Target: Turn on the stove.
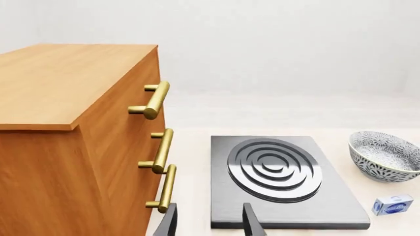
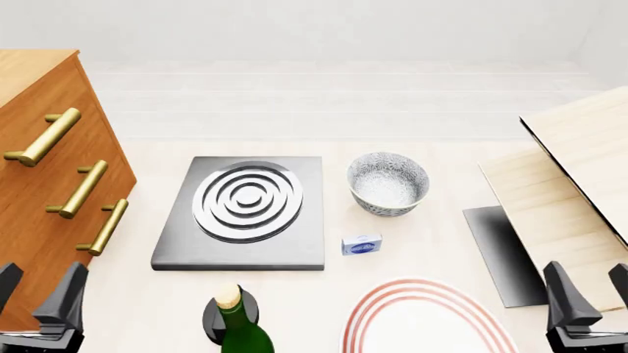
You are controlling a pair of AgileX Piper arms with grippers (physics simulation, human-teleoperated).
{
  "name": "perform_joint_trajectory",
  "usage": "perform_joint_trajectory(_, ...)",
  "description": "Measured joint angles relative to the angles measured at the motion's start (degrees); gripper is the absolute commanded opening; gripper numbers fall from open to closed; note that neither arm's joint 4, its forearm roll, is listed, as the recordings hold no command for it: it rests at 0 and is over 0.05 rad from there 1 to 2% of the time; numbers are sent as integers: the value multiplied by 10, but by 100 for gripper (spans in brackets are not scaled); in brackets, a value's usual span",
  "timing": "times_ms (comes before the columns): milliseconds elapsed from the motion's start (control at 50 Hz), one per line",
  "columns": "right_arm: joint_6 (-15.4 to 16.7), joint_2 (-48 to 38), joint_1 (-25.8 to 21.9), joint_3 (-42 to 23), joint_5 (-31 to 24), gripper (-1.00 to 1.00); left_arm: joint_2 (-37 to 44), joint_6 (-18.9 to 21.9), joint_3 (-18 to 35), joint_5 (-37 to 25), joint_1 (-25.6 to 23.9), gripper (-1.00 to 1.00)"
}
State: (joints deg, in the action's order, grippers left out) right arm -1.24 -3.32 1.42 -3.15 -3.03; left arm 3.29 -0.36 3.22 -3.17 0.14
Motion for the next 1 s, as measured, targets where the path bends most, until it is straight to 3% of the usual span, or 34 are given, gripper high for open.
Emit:
perform_joint_trajectory(320, 31, 25, -29, 23, 29, 100, -5, 2, -10, 12, -22, 100)
perform_joint_trajectory(520, 38, 29, -35, 26, 34, 100, 5, -19, 34, -21, -22, 100)
perform_joint_trajectory(680, 42, 31, -34, 28, 39, 100, 90, -38, 100, -37, -49, 100)
perform_joint_trajectory(1000, 48, 33, -31, 28, 48, 100, 273, -89, 170, -11, -111, 100)
